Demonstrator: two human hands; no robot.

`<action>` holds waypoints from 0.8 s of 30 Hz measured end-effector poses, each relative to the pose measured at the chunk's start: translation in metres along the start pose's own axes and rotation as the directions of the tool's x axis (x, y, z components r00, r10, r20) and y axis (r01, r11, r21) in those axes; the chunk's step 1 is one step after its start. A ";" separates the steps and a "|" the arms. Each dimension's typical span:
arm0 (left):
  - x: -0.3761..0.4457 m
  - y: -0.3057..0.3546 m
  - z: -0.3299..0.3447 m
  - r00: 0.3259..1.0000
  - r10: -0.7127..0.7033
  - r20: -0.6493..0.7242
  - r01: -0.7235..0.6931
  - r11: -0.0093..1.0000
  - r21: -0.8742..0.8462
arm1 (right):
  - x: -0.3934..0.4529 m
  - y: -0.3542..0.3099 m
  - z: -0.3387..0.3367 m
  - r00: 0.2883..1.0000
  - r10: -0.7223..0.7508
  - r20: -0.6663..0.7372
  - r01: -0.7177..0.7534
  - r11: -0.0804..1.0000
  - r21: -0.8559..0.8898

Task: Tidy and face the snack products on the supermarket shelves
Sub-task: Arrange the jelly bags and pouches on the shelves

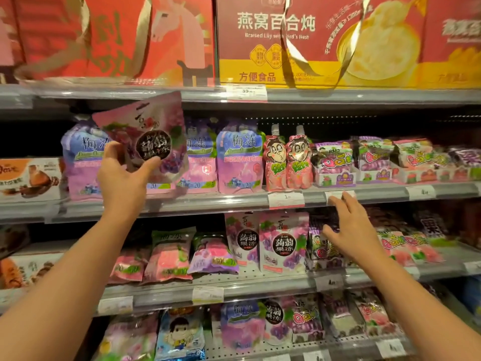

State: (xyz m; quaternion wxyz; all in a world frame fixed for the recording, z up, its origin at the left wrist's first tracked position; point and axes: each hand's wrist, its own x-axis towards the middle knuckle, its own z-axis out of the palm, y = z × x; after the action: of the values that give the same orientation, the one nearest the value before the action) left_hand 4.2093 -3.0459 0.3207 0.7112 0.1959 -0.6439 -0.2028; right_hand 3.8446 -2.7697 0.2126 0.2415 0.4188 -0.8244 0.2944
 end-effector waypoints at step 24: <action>-0.301 0.037 0.030 0.743 -0.451 0.495 0.542 0.839 -0.048 | -0.152 -0.077 0.045 0.917 -0.034 0.397 -0.380 0.229 0.896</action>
State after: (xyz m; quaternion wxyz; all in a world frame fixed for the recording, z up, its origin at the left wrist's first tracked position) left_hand 4.1544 -2.8530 0.0920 0.4710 0.2381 -0.6964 -0.4863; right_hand 3.9831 -2.7534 0.1045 -0.2438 0.4248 -0.5394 0.6849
